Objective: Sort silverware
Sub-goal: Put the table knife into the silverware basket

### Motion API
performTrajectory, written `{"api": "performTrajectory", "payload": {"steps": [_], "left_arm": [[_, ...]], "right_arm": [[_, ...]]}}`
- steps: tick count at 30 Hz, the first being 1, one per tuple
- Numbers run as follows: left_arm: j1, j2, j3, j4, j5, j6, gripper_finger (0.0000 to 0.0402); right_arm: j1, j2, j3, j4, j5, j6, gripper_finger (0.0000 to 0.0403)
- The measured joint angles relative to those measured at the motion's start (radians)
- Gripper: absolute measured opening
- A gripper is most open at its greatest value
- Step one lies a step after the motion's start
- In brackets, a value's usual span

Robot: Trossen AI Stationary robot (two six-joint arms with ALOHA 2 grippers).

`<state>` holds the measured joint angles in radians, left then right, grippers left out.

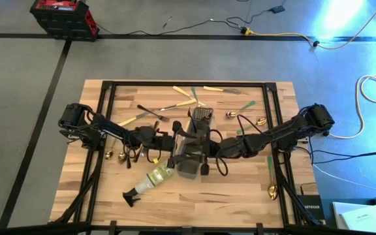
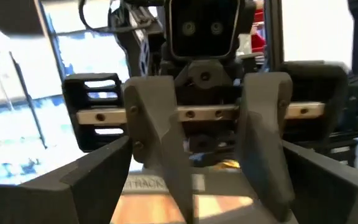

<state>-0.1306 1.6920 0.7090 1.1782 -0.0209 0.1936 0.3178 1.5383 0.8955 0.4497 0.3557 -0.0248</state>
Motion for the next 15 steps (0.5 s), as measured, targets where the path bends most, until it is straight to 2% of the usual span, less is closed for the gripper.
{"api": "performTrajectory", "payload": {"steps": [5, 9, 12, 15], "left_arm": [[-0.006, -0.002, 0.0, 0.059, -0.018, 0.111, 0.0357], [-0.028, -0.047, -0.001, 0.08, -0.047, 0.215, 0.0357], [-0.064, -0.095, -0.004, 0.063, -0.111, 0.275, 0.0357], [-0.121, -0.146, -0.026, 0.027, -0.173, 0.318, 0.0357]], "right_arm": [[0.047, -0.006, 0.071, -0.119, 0.071, -0.094, 0.0128], [0.113, -0.015, 0.162, -0.273, 0.234, -0.185, 0.0128], [0.171, -0.016, 0.237, -0.4, 0.367, -0.224, 0.0128], [0.228, -0.015, 0.292, -0.526, 0.438, -0.234, 0.0128]]}}
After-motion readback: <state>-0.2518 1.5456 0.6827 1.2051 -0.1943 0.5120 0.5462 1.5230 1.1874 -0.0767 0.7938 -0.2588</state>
